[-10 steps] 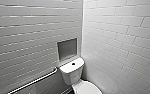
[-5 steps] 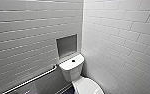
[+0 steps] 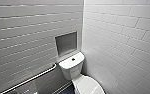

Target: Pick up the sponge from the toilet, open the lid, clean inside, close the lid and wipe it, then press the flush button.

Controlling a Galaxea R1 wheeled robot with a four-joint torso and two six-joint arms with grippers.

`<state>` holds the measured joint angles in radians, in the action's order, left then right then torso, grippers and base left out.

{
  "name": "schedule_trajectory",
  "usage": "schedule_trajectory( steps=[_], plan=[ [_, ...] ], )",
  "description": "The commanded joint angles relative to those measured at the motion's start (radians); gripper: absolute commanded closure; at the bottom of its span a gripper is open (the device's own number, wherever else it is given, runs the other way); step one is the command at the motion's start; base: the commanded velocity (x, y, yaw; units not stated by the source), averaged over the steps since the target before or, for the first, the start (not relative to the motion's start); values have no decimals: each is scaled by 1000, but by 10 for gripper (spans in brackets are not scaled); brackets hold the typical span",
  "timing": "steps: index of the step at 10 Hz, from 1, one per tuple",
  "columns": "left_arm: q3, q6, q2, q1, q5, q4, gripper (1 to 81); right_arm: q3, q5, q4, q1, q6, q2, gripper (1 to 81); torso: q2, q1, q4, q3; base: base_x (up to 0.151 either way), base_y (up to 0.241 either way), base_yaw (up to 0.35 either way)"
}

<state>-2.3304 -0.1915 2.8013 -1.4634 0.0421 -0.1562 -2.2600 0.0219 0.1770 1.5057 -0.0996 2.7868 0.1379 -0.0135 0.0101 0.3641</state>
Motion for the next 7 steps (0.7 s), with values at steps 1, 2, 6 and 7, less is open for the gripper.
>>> schedule_trajectory(
  steps=[1, 2, 6, 7],
  plan=[
    [14, 1, -6, 21, 70, -2, 10, 7, -76, 15, -17, 0, -11, 811, 0, 0, 0, -78, 0, 0, 0],
    [14, 1, -5, 19, 70, -3, 10, 2, -76, 15, -17, 0, -11, 811, 1, 0, 0, -106, 0, 0, 0],
    [-7, 0, -5, 22, 70, 6, 10, 2, -76, 15, -21, 0, -11, 811, 1, 2, 0, -143, 0, 0, 0],
    [-13, 1, -5, 22, 70, 7, 10, -4, -79, 13, -25, -3, -11, 811, 2, 3, 0, -151, 0, 0, 0]
  ],
)
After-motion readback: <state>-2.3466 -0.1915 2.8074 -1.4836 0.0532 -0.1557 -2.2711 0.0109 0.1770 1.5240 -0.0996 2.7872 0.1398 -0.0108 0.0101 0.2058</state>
